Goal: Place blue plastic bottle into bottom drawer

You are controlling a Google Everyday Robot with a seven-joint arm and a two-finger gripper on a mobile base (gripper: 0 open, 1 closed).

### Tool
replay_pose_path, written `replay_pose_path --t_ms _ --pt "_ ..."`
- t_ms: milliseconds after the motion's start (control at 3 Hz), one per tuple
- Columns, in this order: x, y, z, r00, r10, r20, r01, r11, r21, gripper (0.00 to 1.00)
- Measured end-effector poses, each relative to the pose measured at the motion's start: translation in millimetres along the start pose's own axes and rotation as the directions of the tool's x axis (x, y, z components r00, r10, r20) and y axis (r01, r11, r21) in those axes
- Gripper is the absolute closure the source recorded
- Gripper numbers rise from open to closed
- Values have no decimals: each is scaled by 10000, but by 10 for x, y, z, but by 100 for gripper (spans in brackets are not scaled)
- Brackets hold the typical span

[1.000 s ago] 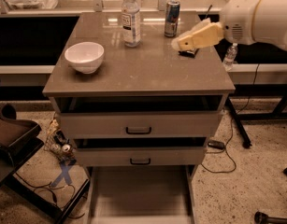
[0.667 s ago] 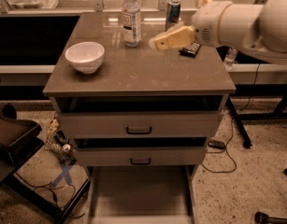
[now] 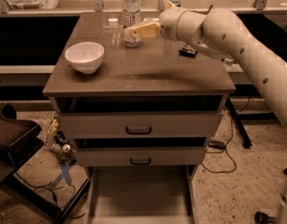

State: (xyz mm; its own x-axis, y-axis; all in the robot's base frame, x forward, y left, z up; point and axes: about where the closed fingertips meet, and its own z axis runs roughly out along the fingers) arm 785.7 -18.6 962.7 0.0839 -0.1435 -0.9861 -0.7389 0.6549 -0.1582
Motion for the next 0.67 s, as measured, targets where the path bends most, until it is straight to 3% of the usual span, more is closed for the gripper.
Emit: replay_pose_path --t_ms 667 --pt "272 -255 692 9985 537 -116 -542 9975 -463 0"
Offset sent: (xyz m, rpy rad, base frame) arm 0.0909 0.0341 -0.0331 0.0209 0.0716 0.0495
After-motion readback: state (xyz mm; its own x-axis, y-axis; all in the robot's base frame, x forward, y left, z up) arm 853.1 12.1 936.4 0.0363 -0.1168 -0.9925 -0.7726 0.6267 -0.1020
